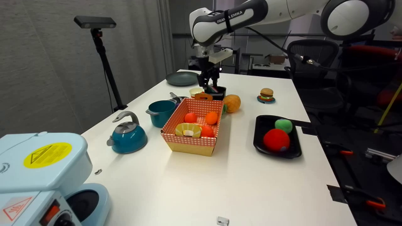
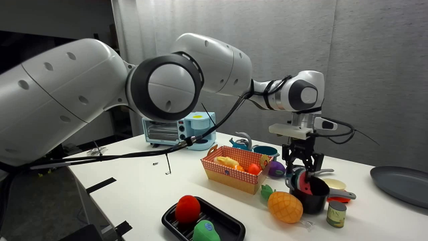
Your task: Put the pineapple plush toy from the box and the watermelon plush toy from the black pot on the table
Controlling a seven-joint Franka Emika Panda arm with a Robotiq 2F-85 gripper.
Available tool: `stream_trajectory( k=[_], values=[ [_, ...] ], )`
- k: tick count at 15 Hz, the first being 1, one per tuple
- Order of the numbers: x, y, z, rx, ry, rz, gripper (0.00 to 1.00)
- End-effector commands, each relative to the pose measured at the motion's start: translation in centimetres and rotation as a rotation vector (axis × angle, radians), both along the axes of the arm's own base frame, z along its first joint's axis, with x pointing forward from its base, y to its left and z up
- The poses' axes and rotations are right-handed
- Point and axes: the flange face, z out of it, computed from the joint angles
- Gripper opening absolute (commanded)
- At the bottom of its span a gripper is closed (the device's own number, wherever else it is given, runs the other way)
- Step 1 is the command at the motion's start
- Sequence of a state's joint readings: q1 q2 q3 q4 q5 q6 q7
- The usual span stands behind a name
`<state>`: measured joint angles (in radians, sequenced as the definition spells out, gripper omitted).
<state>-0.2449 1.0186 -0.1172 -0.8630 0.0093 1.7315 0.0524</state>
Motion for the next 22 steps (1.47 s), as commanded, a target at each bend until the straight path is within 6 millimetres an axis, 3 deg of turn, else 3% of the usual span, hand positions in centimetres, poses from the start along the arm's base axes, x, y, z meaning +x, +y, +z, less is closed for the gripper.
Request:
stream_trajectory(
  k=[1, 7, 13, 19, 22],
  values=[
    [1.4, 0.9, 0.6, 0.021, -0.026, 0.009, 0.42],
    [1.8, 0.2, 0.9, 0.019, -0.06, 0.013, 0.01],
    [1.2, -1.8, 3.1, 0.024, -0.088, 0.018, 0.02],
    [0.2, -4.3, 8.2, 0.001, -0.144, 0.03, 0.02],
    [-0.1, -4.2, 11.2, -0.012, -0.173, 0.051, 0.02]
  ],
)
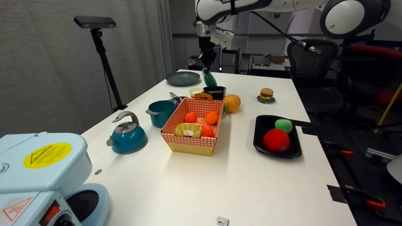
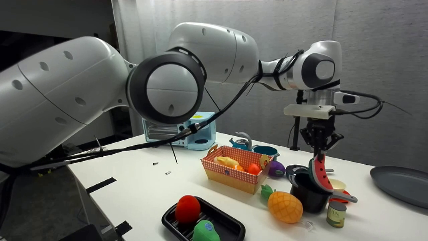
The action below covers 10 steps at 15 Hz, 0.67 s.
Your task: Put the pineapple plush toy from the box and the watermelon plush toy from the black pot on the table
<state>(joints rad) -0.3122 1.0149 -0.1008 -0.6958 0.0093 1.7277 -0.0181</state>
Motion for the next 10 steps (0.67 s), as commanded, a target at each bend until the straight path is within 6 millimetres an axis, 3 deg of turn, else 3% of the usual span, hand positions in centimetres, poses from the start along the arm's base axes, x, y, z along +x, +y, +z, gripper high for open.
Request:
stream_trajectory(
  k=[1, 6, 10],
  values=[
    [-0.7, 0.4, 4.3, 0.017, -0.028, 0.038, 0.02],
    [-0.1, 5.8, 10.6, 0.015, -0.105, 0.164, 0.02],
    [0.3, 14.0, 14.2, 0.022, -0.129, 0.339, 0.02]
  ],
)
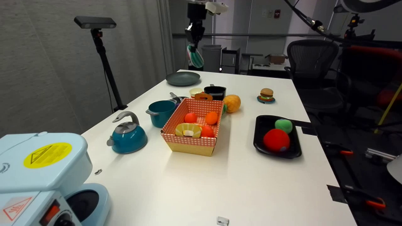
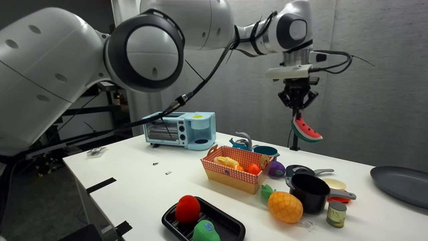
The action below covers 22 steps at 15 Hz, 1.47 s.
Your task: Put the pineapple plush toy from the box and the watermelon plush toy from the black pot on the table
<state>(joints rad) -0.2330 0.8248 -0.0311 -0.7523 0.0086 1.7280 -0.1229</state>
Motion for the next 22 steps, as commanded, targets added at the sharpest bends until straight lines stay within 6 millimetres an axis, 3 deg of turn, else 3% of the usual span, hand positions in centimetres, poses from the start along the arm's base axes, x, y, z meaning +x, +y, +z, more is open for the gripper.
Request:
stream_trajectory(
  k=[1, 5, 9, 12, 20, 21, 22],
  values=[
    [-0.6, 7.5, 2.1, 0.003, 0.012, 0.163, 0.02],
    [-2.0, 15.7, 1.2, 0.007, 0.066, 0.32, 0.02],
    [-4.5, 19.9, -1.3, -0.012, 0.151, 0.424, 0.02],
    [-6.5, 20.6, -3.6, -0.033, 0.207, 0.47, 0.02],
    [-13.2, 19.6, -9.5, -0.068, 0.267, 0.51, 0.02],
    [-14.2, 19.5, -10.1, -0.068, 0.269, 0.523, 0.34],
    [-15.3, 19.5, -10.7, -0.068, 0.275, 0.533, 0.36]
  ],
)
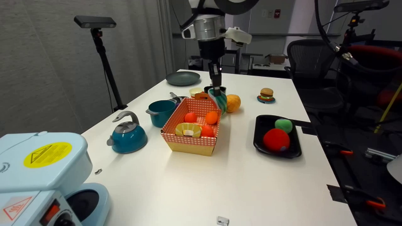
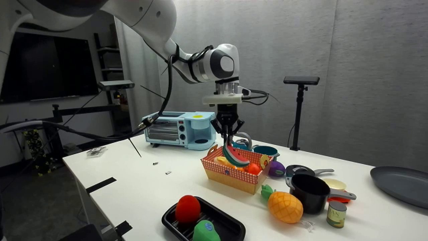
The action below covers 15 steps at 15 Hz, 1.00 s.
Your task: Put the pineapple plush toy from the box and the watermelon plush toy from the black pot on the table
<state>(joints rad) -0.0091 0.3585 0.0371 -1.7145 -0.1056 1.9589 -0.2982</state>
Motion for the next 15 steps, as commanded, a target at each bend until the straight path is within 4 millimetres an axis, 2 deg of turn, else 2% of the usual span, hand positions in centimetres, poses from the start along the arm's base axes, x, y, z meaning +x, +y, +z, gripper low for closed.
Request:
stream_trajectory(
  k=[1, 4, 8, 9, 12, 13, 15],
  values=[
    [-5.3, -0.7, -0.9, -0.019, -0.008, 0.056, 0.42],
    [-8.3, -1.1, -1.9, -0.018, 0.001, 0.09, 0.66],
    [-10.7, -1.2, -3.0, -0.021, 0.027, 0.13, 0.95],
    [-10.9, -1.2, -3.3, -0.023, 0.032, 0.136, 0.99],
    [-11.4, -1.1, -3.5, -0.022, 0.05, 0.124, 1.0],
    [-10.4, -0.8, -4.2, -0.003, 0.071, 0.107, 1.0],
    [-10.5, -0.8, -4.3, -0.003, 0.075, 0.107, 1.0]
  ],
)
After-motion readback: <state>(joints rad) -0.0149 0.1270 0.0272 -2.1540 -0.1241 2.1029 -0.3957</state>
